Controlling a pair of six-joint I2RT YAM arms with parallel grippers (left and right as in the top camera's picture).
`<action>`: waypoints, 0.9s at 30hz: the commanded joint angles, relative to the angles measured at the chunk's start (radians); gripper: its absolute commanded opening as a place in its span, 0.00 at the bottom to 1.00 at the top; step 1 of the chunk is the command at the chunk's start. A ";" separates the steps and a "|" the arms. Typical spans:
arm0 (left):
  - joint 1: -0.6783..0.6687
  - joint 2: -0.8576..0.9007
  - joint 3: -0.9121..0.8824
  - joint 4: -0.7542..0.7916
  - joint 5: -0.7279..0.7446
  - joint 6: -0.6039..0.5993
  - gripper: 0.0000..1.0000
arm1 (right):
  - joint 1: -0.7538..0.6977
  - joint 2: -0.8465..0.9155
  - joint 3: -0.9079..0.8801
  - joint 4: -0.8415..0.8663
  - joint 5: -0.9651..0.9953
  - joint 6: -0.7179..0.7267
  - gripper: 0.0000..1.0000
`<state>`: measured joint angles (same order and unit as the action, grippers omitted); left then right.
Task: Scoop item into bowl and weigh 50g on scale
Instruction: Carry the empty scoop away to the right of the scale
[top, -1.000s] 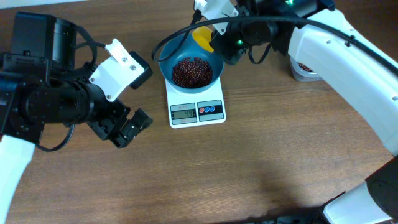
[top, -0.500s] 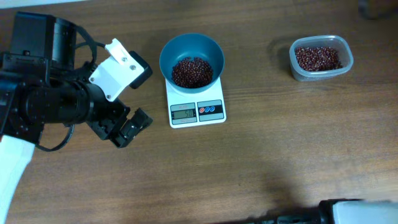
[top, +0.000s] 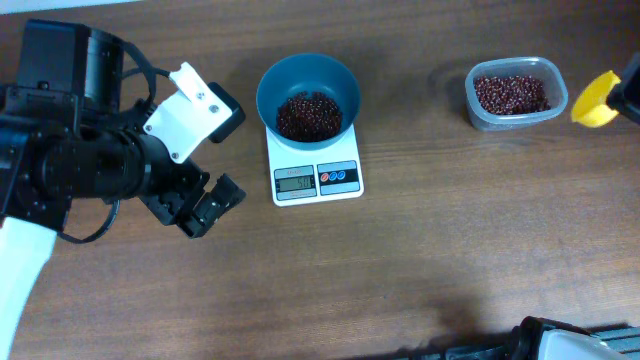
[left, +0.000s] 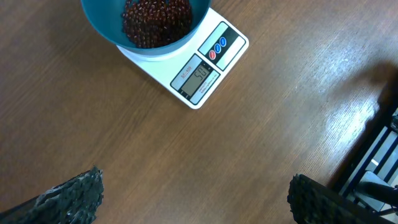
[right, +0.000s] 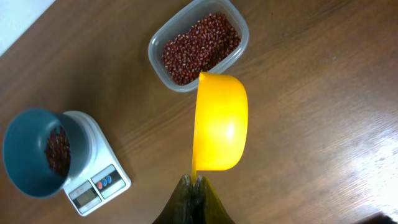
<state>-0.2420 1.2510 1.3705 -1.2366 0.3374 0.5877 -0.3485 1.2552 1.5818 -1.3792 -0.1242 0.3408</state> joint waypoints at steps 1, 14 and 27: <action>-0.002 -0.003 0.001 0.002 0.014 0.019 0.99 | -0.005 -0.005 -0.021 0.040 -0.025 0.118 0.04; -0.002 -0.003 0.001 0.002 0.014 0.019 0.99 | -0.005 -0.350 -0.132 0.064 -0.066 -0.071 0.04; -0.002 -0.003 0.001 0.002 0.014 0.019 0.99 | -0.005 -0.679 -0.946 0.912 -0.542 0.174 0.04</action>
<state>-0.2420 1.2510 1.3705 -1.2362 0.3374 0.5877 -0.3481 0.5842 0.6617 -0.4995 -0.5900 0.4816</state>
